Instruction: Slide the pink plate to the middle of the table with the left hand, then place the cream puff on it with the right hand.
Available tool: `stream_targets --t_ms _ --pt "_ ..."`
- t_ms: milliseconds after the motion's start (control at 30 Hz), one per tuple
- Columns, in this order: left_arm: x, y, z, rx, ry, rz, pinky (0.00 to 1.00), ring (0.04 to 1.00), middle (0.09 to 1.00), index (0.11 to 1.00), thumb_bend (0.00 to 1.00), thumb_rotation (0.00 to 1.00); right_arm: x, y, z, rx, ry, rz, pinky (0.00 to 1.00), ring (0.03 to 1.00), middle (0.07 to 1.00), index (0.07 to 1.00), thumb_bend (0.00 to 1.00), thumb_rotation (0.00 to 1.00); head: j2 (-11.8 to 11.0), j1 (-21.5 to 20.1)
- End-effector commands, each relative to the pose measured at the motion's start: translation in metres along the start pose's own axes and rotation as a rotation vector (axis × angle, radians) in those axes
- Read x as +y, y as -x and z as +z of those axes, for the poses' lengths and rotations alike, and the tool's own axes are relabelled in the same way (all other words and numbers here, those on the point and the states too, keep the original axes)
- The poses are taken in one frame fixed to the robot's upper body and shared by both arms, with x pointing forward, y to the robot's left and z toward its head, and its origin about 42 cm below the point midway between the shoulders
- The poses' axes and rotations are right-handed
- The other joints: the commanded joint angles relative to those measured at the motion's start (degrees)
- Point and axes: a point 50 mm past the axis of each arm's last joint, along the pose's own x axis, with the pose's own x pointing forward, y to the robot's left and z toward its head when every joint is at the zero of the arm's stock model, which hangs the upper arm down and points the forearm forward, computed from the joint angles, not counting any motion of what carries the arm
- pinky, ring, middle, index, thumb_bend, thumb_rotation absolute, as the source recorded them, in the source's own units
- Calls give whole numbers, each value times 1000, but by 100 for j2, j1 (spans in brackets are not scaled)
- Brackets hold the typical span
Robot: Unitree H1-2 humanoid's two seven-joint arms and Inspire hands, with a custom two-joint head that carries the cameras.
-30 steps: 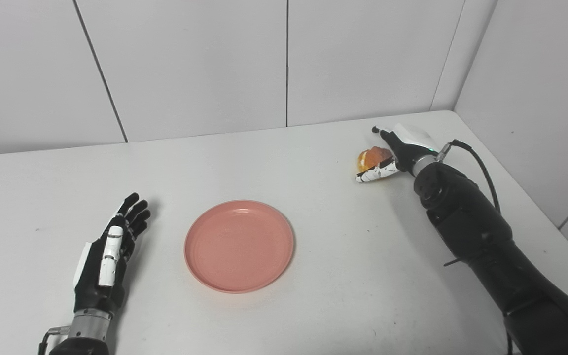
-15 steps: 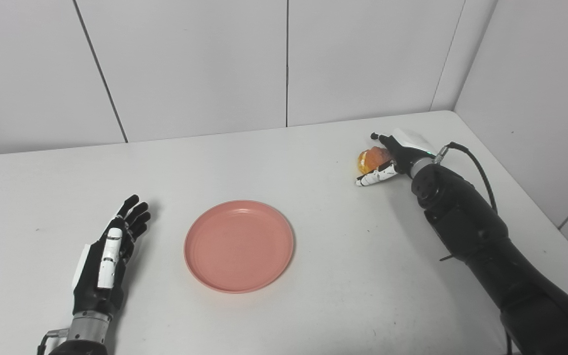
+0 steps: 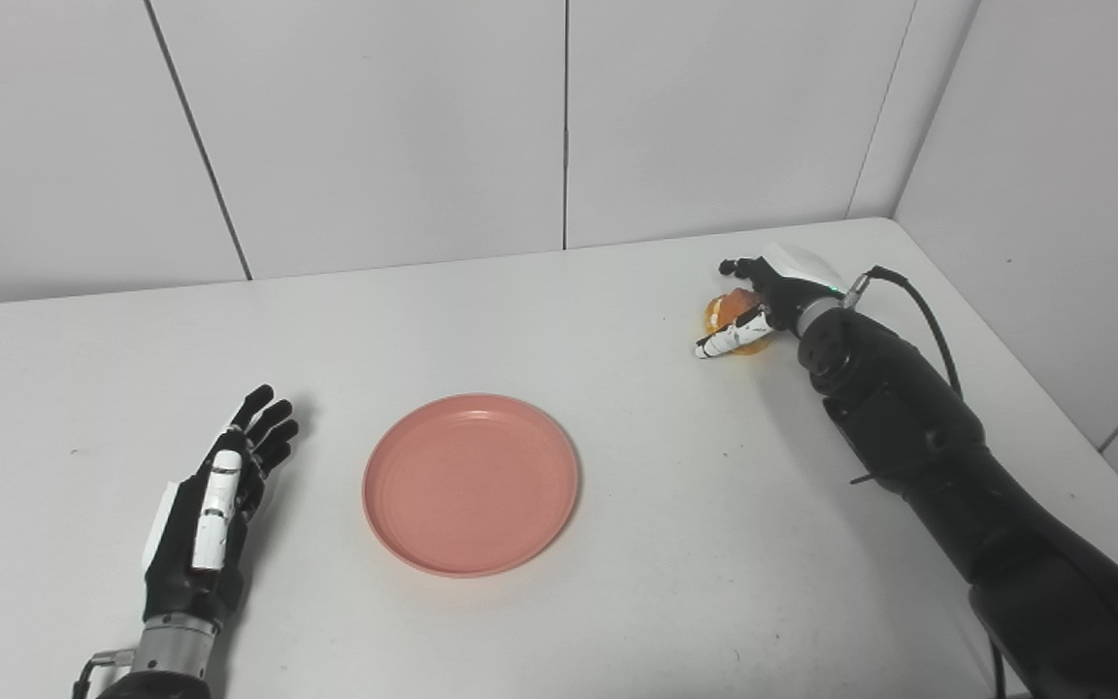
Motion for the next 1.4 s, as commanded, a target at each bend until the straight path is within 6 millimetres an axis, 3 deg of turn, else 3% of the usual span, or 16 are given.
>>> stream_targets --t_ms 0,67,200,233,333,867,1100,1367 --pt "0 18 -19 62 16 6 924 889 897 879 451 1000 -31 -6 22 -87 -11 -85 648 735 786 772 815 244 3 11" --pt "-1 17 -17 61 16 4 921 888 896 878 449 1000 -29 -9 21 -91 -27 -80 510 586 665 706 768 197 7 13" --pt "-1 17 -17 57 15 1 928 894 900 882 450 1000 -27 -15 21 -80 -27 -69 377 436 531 636 718 144 14 27" --pt "-1 16 -17 56 15 0 928 894 901 884 450 1000 -26 -15 21 -77 -25 -69 352 412 501 548 599 140 14 26" --pt "-2 16 -16 56 18 5 925 892 898 880 447 1000 -27 -16 21 -75 -20 -64 339 404 478 491 522 133 13 28" --pt "-4 15 -16 60 16 1 924 893 900 883 458 1000 -45 1 27 -87 -21 -100 327 391 462 486 513 129 14 96" --pt "-7 14 -15 60 21 6 928 898 904 887 443 1000 -62 23 38 -146 -23 -135 333 383 465 489 512 131 -2 140" --pt "-15 12 -17 63 8 7 906 886 892 871 455 1000 -75 51 67 -261 -47 -128 342 402 476 488 511 132 -25 350"
